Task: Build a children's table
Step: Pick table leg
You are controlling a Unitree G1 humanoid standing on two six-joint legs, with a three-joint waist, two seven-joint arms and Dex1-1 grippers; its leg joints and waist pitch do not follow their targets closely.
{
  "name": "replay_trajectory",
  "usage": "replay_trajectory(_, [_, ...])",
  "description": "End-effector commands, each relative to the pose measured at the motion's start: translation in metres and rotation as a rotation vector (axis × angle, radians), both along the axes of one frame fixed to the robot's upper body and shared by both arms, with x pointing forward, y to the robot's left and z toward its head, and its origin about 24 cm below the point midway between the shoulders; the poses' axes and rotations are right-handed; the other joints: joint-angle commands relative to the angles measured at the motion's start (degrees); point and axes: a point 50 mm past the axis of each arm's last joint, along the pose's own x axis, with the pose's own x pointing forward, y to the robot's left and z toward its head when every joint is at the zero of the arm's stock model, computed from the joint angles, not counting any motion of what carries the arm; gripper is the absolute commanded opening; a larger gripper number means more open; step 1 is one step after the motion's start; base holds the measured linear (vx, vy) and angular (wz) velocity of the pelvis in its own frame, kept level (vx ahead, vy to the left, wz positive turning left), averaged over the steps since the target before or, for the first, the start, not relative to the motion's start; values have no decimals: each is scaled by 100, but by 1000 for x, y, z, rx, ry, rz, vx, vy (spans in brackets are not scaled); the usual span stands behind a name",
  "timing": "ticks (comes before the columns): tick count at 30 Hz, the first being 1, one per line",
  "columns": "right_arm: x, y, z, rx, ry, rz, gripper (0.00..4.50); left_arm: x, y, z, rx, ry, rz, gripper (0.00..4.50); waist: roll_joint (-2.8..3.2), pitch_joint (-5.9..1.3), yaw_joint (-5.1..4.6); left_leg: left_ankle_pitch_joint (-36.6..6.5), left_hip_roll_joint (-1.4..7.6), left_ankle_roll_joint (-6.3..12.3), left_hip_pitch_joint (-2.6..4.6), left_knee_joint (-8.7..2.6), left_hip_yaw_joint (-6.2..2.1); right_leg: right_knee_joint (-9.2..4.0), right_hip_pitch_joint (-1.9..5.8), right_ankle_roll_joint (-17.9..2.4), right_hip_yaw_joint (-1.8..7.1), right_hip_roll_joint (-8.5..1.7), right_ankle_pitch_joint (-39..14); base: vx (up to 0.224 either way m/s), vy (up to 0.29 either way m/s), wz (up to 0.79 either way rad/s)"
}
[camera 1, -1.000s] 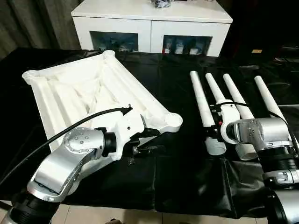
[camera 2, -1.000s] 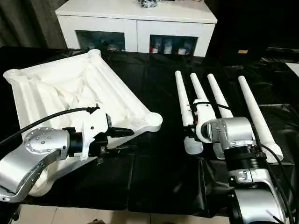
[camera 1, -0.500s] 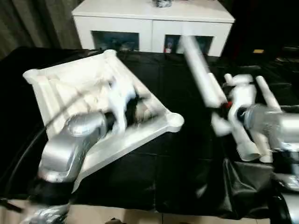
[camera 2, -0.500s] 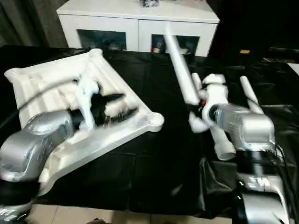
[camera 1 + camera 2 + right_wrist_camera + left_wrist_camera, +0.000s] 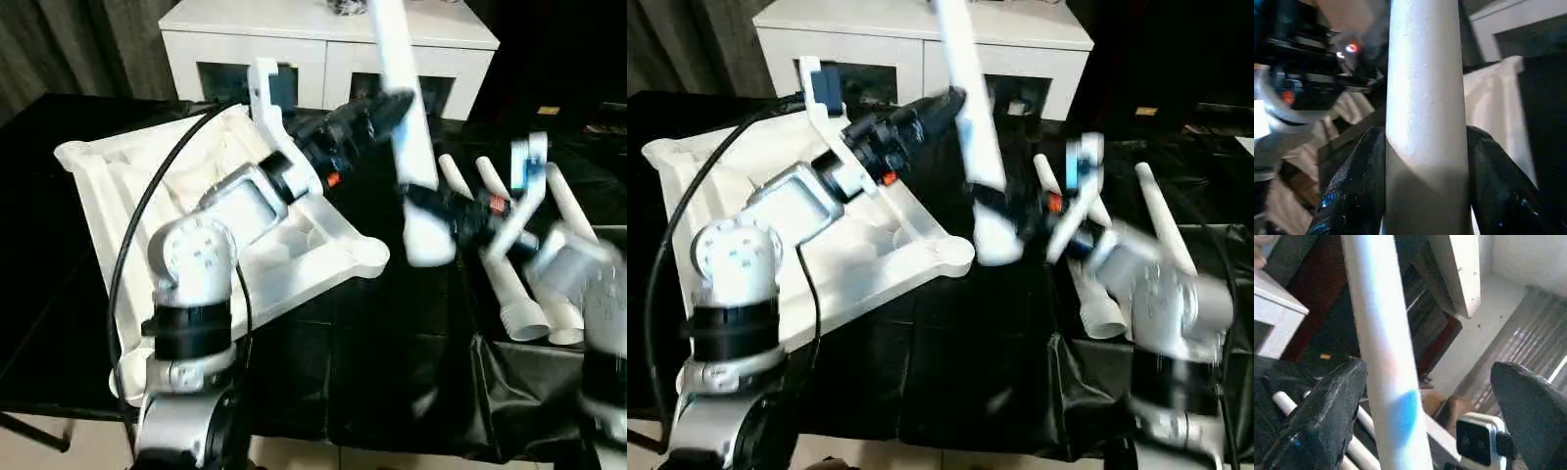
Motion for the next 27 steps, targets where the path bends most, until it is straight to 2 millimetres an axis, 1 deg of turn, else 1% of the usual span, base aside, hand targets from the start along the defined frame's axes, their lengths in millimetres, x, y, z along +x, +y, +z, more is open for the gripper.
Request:
replay_trajectory(1, [-6,6,10,1,-49,64,186,-4,-6,11,-22,-8,-56,450,-120,-398,49,122,356,531,33,-351,-124,-415,321,-1689,222,-448,184,0,0,0])
replay_trajectory(2, [-6,6,11,1,-50,70,186,-6,-7,12,-23,-9,-70,450,-124,-399,52,131,355,524,39,-350,-123,-418,317,-1691,222,-447,200,0,0,0])
replay_trajectory(4, [-7,7,12,3,-54,76,186,-8,-8,11,-16,-3,-87,450,-158,-392,54,145,358,539,33,-356,-119,-424,315,-1669,222,-447,187,0,0,0])
replay_trajectory(5, [-7,7,12,4,-54,76,186,-8,-8,10,-15,-2,-86,450,-153,-387,55,152,355,537,28,-359,-120,-423,315,-1661,221,-445,175,0,0,0])
replay_trajectory(6, [-7,7,13,7,-58,84,186,-7,-9,7,19,8,-76,450,-162,-384,50,148,359,534,32,-361,-118,-433,308,-1634,221,-445,123,0,0,0])
replay_trajectory(8, [-7,9,13,3,-62,97,186,-5,-11,2,65,17,-52,450,-159,-379,53,139,366,506,37,-368,-124,-440,306,-1598,221,-450,50,0,0,0])
replay_trajectory(9, [-7,10,13,-13,-66,104,186,-4,-11,-1,80,23,-39,450,-148,-379,51,129,372,487,40,-369,-129,-442,307,-1558,224,-452,26,0,0,0])
replay_trajectory(10, [-7,12,13,-24,-68,108,186,-3,-11,-2,85,28,-32,450,-155,-378,48,134,374,478,42,-370,-128,-442,306,-1553,225,-452,43,0,0,0])
replay_trajectory(12, [-3,13,11,-59,-65,72,186,-3,-11,-1,86,27,-27,450,-167,-379,46,164,377,437,41,-374,-131,-434,309,-1563,226,-457,108,0,0,0])
replay_trajectory(14, [2,16,6,-154,-87,29,186,-3,-10,-1,98,32,-8,450,-166,-380,47,225,375,395,35,-367,-132,-413,312,-1604,226,-464,323,0,0,0])
replay_trajectory(16, [4,20,5,-207,-116,4,186,-1,-9,-3,118,47,17,450,-185,-377,34,212,375,388,31,-369,-129,-416,313,-1586,230,-457,346,0,0,0])
replay_trajectory(17, [6,22,5,-222,-127,-12,186,0,-8,-5,128,51,26,450,-181,-374,33,201,371,385,30,-368,-131,-415,312,-1575,231,-463,317,0,0,0])
replay_trajectory(18, [7,24,5,-242,-137,-22,186,2,-7,-5,126,59,46,450,-165,-373,31,170,369,379,36,-369,-129,-420,316,-1570,237,-465,287,0,0,0])
replay_trajectory(19, [8,26,5,-263,-147,-29,186,3,-5,-5,123,65,63,421,-167,-369,24,152,368,371,36,-370,-129,-425,312,-1573,236,-462,266,0,0,0])
replay_trajectory(20, [10,28,5,-293,-159,-39,186,5,-4,-5,119,70,77,414,-186,-370,22,146,370,368,34,-373,-127,-426,319,-1574,235,-460,265,0,0,0])
replay_trajectory(22, [11,32,3,-348,-181,-52,186,6,-2,-4,113,78,95,414,-171,-368,18,148,368,346,37,-374,-131,-418,313,-1573,235,-453,302,0,0,0])
replay_trajectory(23, [12,35,1,-388,-197,-55,186,7,-1,-4,110,82,101,409,-173,-368,17,131,368,350,37,-372,-128,-417,315,-1578,240,-454,319,0,0,0])
replay_trajectory(24, [13,37,-2,-451,-223,-62,186,7,-1,-4,104,83,101,394,-174,-374,23,164,381,320,41,-370,-136,-409,309,-1571,232,-462,357,0,0,0])
replay_trajectory(25, [14,40,-5,-494,-240,-69,186,7,0,-4,102,84,102,394,-178,-369,15,159,369,320,38,-371,-129,-412,312,-1577,236,-453,377,0,0,0])
replay_trajectory(27, [16,46,-5,-521,-272,-89,186,8,0,-4,99,89,110,371,-188,-370,15,135,367,326,36,-372,-130,-403,322,-1574,242,-454,412,0,0,0])
